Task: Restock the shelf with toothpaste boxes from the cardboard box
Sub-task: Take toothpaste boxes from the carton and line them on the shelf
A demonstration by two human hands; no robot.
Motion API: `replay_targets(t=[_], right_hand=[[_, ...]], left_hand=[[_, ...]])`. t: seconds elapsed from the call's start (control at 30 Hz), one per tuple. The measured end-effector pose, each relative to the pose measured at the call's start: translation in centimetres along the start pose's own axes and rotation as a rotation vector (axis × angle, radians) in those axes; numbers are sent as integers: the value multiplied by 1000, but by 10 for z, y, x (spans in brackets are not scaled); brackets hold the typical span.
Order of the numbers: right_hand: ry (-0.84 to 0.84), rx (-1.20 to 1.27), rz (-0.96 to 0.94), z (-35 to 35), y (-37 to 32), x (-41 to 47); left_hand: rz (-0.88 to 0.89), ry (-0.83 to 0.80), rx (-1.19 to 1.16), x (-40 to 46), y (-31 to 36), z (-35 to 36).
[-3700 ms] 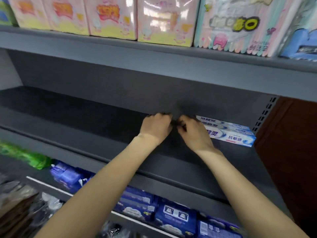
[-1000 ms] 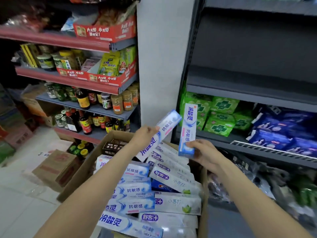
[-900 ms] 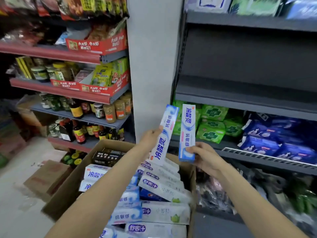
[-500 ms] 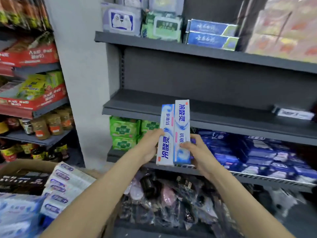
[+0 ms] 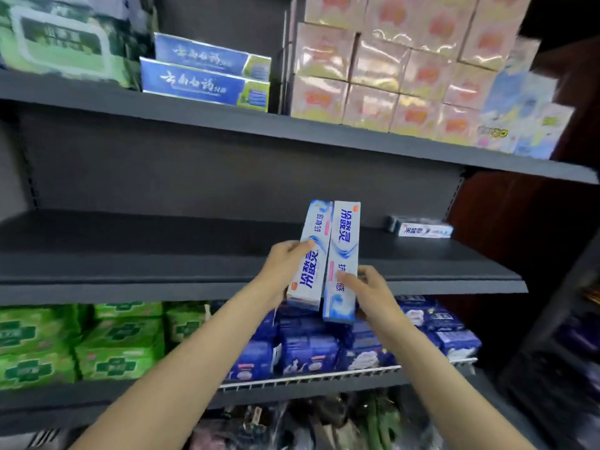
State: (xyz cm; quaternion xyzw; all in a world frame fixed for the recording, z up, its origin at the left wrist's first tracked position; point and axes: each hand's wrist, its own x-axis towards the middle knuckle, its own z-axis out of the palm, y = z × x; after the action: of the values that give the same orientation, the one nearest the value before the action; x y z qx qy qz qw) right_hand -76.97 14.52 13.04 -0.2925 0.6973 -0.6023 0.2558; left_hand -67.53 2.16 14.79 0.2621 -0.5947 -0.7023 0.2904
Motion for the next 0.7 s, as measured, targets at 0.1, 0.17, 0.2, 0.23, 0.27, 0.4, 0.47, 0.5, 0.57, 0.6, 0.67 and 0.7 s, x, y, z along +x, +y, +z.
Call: replay_targets(t=[0.1,0.17,0.2,0.23,0.27,0.4,0.47,0.5,0.57,0.6,0.67,0.7], right_hand=[[59,-8,-20,-41,-3,47],[83,-64,-40,-70,-6,75],[96,-99,-57,-85,-6,89],[108,-128,-75,-100,-7,102],[125,-159,-93,-116,-6,116],[193,-317,-129,-181,-4,166],[218,-410,-132,-213,-3,193],[237,-495,-132,-227,-2,206],[251,-664,-147,-253,-1,231],[252,-728,-157,-265,-1,245],[205,-910,-155,-284,-4,270],[170,-1016,-161,-292,-5,282]], left_hand=[[44,-12,36,51,5,33],[71,-25,62,80,8,53],[83,-23,74,93,9,62],[93,-13,92,106,9,70],[99,-3,115,117,9,78],[125,63,268,152,7,115],[165,101,380,169,7,134],[187,114,459,177,7,144],[228,134,612,192,4,164],[239,140,667,200,2,174],[258,147,742,215,-1,191],[271,151,773,222,-3,199]])
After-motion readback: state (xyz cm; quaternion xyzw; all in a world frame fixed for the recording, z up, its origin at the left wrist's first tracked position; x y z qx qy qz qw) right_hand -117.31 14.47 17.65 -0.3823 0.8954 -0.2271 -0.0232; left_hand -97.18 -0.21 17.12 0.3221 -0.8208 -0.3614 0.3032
